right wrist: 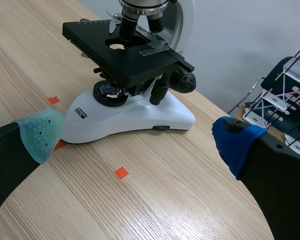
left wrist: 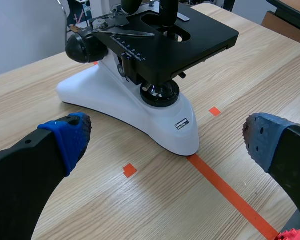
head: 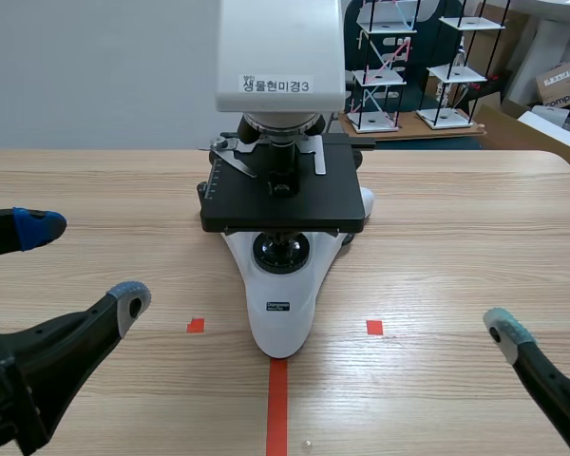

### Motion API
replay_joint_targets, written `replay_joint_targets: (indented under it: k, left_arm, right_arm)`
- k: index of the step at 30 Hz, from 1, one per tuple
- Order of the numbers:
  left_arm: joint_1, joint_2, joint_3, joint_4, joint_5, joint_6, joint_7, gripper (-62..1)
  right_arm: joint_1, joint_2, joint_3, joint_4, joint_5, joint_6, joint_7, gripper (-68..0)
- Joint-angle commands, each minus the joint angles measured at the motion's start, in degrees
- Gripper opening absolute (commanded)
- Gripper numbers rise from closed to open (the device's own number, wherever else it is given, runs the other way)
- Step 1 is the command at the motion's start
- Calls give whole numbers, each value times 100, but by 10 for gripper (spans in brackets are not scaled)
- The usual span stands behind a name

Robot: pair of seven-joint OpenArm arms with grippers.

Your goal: Return to the home posture

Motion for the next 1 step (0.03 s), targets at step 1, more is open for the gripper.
replay_joint_targets:
  k: [1]
  left_arm:
    - [-17,13,37,63,-55,-7,-94,14]
  right_arm:
    - [52,59,7,63,83,-15,90,-17]
